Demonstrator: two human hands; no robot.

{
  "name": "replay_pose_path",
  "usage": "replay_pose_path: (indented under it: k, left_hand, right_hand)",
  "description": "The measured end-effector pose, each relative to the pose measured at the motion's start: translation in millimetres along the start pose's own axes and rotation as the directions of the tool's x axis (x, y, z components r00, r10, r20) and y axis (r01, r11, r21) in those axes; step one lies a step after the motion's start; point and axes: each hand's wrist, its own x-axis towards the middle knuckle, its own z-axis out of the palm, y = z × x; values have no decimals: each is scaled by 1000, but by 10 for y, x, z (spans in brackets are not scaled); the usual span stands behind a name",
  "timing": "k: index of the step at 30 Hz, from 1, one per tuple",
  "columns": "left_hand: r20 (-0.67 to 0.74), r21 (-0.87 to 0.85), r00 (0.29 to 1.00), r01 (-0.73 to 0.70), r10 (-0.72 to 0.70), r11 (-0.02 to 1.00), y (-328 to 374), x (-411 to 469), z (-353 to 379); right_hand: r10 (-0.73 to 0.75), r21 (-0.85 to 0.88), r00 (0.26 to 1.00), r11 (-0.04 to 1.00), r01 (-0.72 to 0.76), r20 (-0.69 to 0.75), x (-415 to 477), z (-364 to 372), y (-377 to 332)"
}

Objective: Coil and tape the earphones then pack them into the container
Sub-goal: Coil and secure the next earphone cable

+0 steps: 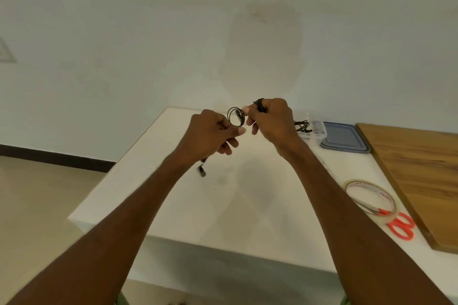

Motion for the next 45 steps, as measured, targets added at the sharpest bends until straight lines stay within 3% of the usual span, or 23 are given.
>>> replay_pose_path:
  k: [9,13,18,20,22,24,27,30,34,38,45]
  left_hand:
    - [93,-324,984,175,-153,930,51,41,-130]
    - [-97,-332,978,145,-187,932,-27,81,-241]
    - [-310,-352,919,128,-245,927,-104,149,-390]
    - [-370,-310,894,138,-253,941,-123,160,-429]
    - [-444,-22,879,185,-176,982,-175,176,-439]
    - [-419,268,907,179,-53,947,-177,160,-408]
    - [-257,175,964,-25,70,984,-88,113,-284]
    - [-200,173,965,-136,170,976,4,95,-167]
    - [-275,153,943,-151,189,977,-10,111,-135]
    - [-236,180,959,-116,158,977,-32,138,-155]
    - [-167,270,967,-142,192,952,-51,124,-59]
  right_hand:
    - [-33,-24,999,999,33,15,-40,27,1]
    - [-30,5,999,1000,30,19,-37,1,-15]
    - [-32,-1,997,999,32,76,-42,-11,-34]
    - [-27,-20,993,999,29,112,-49,-9,-28]
    - [-20,-36,991,999,25,134,-55,-5,-28]
    - [-21,-27,990,999,25,139,-60,3,-30]
    - [-19,-19,994,1000,21,107,-59,29,-37]
    - [-24,-32,997,999,26,75,-56,61,-50]
    - [-20,29,995,999,17,100,-66,44,-55]
    - [-20,50,988,999,12,153,-73,15,-57]
    - [-39,-92,985,994,55,166,-104,37,-62]
